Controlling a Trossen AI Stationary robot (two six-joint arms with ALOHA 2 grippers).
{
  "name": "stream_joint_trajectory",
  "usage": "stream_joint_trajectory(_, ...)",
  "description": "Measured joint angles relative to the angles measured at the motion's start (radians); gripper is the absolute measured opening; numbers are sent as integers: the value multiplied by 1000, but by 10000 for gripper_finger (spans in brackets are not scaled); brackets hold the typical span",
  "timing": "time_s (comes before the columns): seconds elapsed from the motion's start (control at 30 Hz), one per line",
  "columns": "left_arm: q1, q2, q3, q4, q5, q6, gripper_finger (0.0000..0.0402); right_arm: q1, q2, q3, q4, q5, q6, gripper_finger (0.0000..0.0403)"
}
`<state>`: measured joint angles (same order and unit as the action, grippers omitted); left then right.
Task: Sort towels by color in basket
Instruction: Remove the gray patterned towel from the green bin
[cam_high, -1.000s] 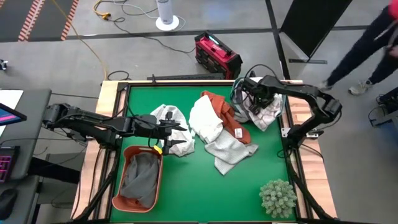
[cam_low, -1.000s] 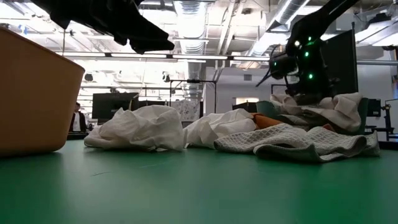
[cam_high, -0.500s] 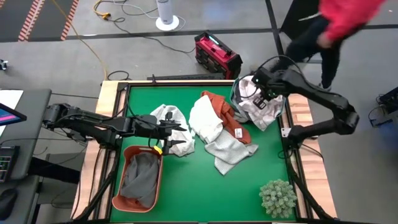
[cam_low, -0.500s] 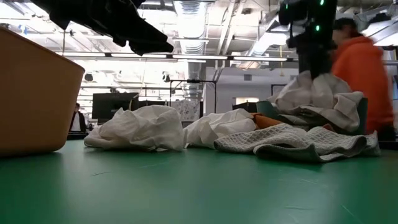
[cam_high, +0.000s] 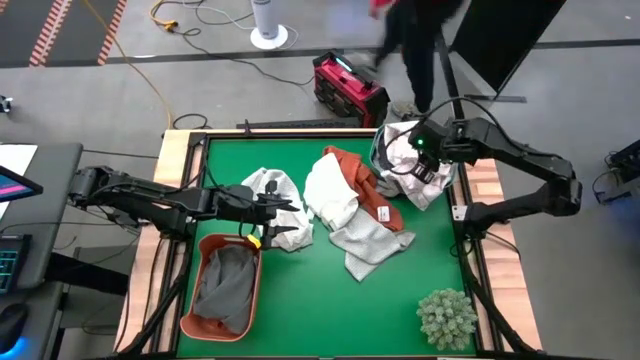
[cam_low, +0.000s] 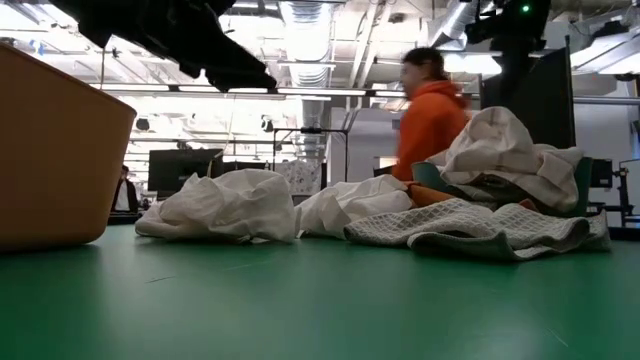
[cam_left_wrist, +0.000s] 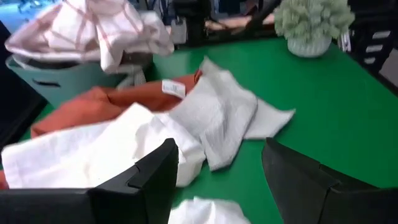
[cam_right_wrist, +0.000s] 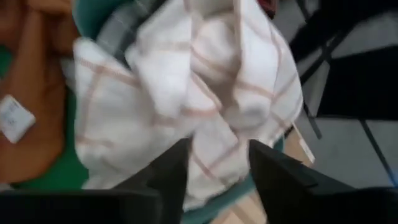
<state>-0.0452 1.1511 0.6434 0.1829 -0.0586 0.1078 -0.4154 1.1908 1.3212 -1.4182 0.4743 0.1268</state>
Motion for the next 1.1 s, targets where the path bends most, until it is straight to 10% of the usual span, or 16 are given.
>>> stream_joint_trajectory(0.3,0,-95,-1,-71,-1,-1,222,72,4,0,-18,-76,102,301)
stream_joint_trajectory(0.67,0,-162,-1,-115,-9,-16,222,469,237,0,274,66,-128,300)
stream_joint_trajectory(1.1,-22,-286,0,-210,-10,-45,222,402,483,-94,183,69,-218,271)
